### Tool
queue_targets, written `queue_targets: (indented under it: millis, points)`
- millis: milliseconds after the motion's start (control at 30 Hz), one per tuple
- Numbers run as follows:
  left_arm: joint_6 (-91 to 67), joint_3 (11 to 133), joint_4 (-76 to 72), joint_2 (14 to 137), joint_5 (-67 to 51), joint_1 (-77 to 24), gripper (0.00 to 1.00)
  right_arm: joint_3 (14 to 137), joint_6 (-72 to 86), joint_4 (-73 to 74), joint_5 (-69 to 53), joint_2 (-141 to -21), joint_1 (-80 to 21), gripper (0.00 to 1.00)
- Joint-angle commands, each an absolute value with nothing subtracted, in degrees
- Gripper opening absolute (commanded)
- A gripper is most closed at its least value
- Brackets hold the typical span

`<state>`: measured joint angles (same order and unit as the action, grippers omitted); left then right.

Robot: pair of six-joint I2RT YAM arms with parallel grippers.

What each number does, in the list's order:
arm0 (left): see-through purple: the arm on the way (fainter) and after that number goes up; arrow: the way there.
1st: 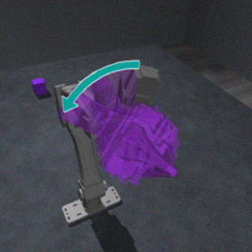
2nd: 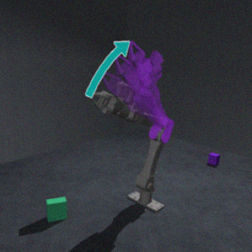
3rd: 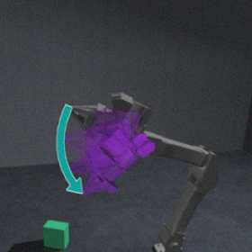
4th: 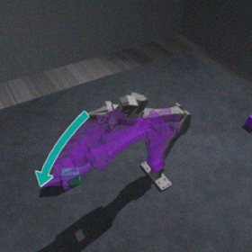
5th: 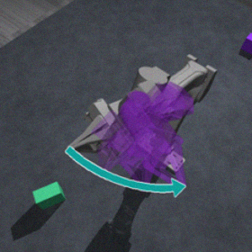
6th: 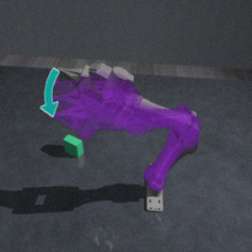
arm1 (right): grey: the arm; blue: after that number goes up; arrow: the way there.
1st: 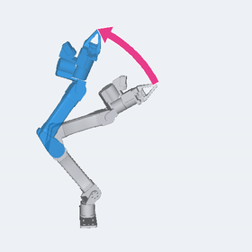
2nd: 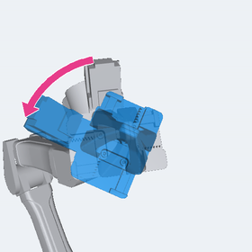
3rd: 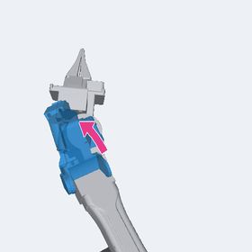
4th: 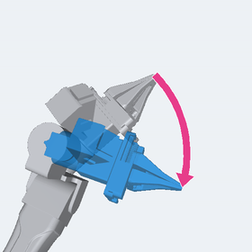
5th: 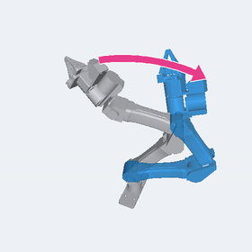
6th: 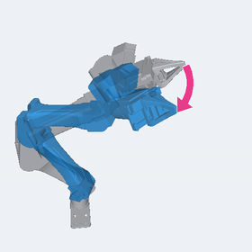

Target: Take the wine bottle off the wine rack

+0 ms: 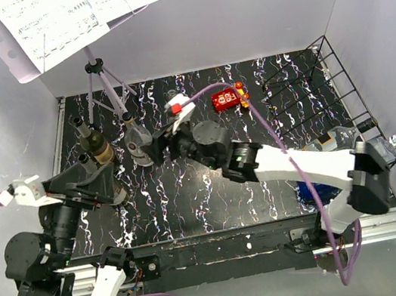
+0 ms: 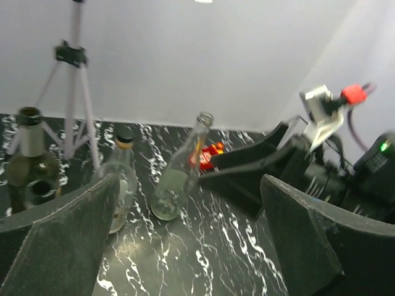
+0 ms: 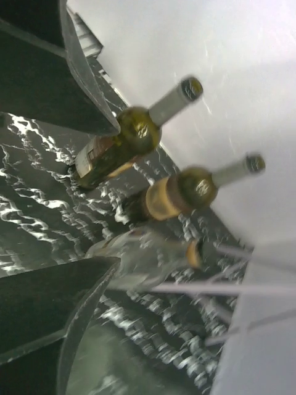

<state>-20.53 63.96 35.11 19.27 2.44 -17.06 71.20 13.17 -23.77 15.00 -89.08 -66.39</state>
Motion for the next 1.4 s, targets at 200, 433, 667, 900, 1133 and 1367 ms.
queue_targets:
  millis: [200, 433, 667, 900, 1133, 1367]
  points:
    - [-17.1, 51.9, 28.0, 26.2, -26.5, -17.3, 0.98, 80.7, 57.5, 51.6, 51.4, -78.9, -65.8, 0.96]
    - [-15.1, 41.1, 24.2, 23.9, -24.1, -17.2, 0.98, 90.3, 94.8, 95.4, 55.1, -82.9, -57.7, 0.94]
    - [-14.8, 40.4, 24.3, 21.8, -21.6, -17.2, 0.98, 81.6, 96.0, 93.9, 58.4, -75.9, -43.5, 0.92]
    - [-14.9, 40.3, 24.3, 20.9, -20.8, -17.3, 0.98, 80.2, 101.2, 94.7, 72.6, -70.5, -33.9, 0.84]
    - [-15.1, 40.3, 24.2, 22.3, -20.4, -18.5, 0.98, 83.2, 101.0, 95.5, 72.1, -75.3, -19.6, 0.83]
    - [-14.9, 40.3, 23.8, 24.6, -20.6, -19.1, 0.98, 83.5, 102.6, 95.6, 72.3, -78.7, -13.8, 0.83]
